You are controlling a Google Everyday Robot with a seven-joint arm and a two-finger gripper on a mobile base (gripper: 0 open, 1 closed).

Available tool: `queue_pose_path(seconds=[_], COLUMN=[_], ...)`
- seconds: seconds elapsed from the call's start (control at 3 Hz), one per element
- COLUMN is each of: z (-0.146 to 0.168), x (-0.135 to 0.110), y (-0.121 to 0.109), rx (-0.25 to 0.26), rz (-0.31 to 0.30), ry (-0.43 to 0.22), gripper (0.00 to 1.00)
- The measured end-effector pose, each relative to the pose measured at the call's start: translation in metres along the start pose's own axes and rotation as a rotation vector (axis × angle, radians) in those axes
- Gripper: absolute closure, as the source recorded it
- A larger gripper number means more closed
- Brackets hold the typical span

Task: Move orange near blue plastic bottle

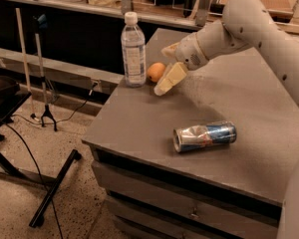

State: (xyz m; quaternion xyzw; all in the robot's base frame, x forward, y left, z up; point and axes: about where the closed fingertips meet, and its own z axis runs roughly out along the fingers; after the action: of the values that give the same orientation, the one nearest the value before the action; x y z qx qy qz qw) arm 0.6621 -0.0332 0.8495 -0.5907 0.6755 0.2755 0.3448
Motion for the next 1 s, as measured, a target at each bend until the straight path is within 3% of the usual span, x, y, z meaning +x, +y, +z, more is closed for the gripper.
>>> queue_pose_path(seconds=[0.67,1.0], z=[-0.045,-0.059], x=[-0.002,0.000], y=[0.004,0.003], rx=[0.085,0.130], rz=[-0.040,-0.007], ry=[0.031,0.063], gripper=[0.00,0.00])
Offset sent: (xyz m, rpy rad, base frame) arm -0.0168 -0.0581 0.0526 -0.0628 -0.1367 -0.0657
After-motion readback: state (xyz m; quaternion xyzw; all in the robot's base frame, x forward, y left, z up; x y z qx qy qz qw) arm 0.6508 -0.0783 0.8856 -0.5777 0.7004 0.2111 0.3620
